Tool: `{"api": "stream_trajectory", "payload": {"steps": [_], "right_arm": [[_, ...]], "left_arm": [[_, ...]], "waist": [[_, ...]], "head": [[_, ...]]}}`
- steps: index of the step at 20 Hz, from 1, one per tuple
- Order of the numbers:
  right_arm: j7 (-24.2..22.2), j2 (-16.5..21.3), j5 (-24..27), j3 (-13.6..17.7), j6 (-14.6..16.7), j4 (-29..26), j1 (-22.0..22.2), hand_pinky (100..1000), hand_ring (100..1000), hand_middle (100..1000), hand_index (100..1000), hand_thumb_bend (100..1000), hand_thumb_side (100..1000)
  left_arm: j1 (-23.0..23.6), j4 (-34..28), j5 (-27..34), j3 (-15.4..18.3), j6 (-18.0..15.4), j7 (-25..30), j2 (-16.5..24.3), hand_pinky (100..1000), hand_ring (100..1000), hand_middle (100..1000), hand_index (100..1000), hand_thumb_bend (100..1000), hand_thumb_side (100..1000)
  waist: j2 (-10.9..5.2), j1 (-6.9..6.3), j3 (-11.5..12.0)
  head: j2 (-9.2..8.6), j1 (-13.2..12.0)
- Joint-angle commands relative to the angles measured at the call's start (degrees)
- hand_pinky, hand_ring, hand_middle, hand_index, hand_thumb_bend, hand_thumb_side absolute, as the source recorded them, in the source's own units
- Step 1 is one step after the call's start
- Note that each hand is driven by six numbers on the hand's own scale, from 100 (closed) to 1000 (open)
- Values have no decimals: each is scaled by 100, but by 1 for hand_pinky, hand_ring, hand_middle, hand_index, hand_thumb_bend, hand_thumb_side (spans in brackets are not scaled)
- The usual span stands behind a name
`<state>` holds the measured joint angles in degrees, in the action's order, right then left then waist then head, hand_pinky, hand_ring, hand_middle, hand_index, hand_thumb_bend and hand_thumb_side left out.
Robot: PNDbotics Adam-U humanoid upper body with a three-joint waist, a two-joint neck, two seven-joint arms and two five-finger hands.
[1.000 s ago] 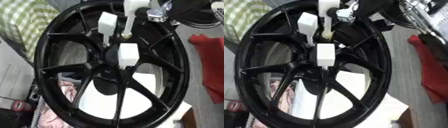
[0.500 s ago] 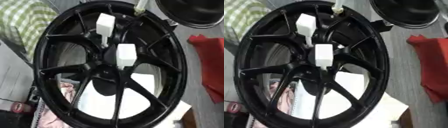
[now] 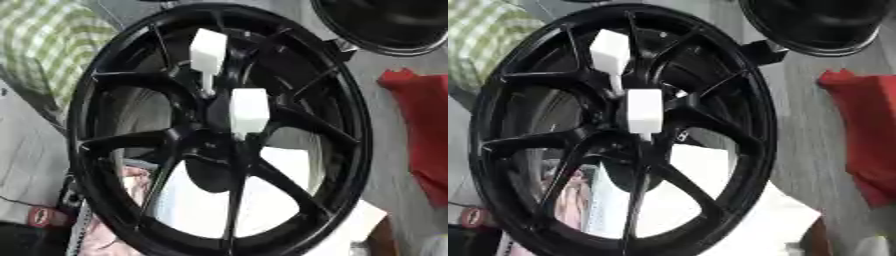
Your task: Pull the pin out of the wheel hub.
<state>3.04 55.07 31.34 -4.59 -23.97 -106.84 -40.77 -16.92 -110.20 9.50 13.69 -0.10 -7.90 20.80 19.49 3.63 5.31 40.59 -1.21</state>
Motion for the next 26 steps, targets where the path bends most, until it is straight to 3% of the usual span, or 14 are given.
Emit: {"api": "stream_trajectory", "payload": {"steps": [1,4,10,14,15,16,17,18,22,26], "right_arm": [[344,431,26,476,171,-31,368,868,738,437,582,277,100],[613,455,-238,843,335,44,1028,867,738,441,585,274,100],[1008,82,-1051,1442,554,306,2034,860,748,459,597,268,100],[997,-167,-2002,1685,517,487,2483,852,779,543,680,410,100],[961,-222,-2262,1732,470,539,2566,854,787,567,700,391,100],[918,-266,-2475,1766,426,577,2620,866,822,660,772,437,100],[850,-316,-2647,1792,359,640,2682,885,874,759,839,411,100],[756,-360,-2801,1820,278,717,2728,903,910,811,864,461,127],[487,-480,-3102,1943,69,983,2754,925,966,854,891,554,170],[597,-510,-3056,2003,104,1007,2664,918,946,833,885,582,184]], "left_arm": [[-7,-133,-37,76,-13,-65,189,755,687,689,812,100,886],[16,-137,-47,93,-18,-96,186,755,687,688,812,100,886],[54,-137,-63,135,-29,-151,174,755,687,689,813,100,884],[73,-138,-72,161,-40,-189,178,755,686,688,812,100,884],[78,-138,-73,166,-42,-197,177,755,686,688,812,100,882],[83,-137,-73,168,-42,-203,174,754,686,688,812,100,884],[90,-133,-73,172,-40,-210,171,754,685,688,812,100,885],[96,-131,-73,176,-39,-216,169,754,685,687,812,100,885],[99,-130,-76,180,-39,-226,166,754,685,688,812,100,886],[95,-131,-78,177,-36,-222,163,754,685,687,812,100,886]], "waist": [[-133,-53,-30],[-113,-115,-70],[-95,-222,-135],[-90,-277,-152],[-86,-286,-155],[-84,-293,-158],[-79,-301,-161],[-76,-307,-164],[-68,-314,-163],[-60,-308,-158]], "head": [[-119,-84],[-168,-134],[-232,-240],[-270,-264],[-278,-262],[-283,-260],[-291,-263],[-294,-263],[-295,-271],[-290,-266]]}}
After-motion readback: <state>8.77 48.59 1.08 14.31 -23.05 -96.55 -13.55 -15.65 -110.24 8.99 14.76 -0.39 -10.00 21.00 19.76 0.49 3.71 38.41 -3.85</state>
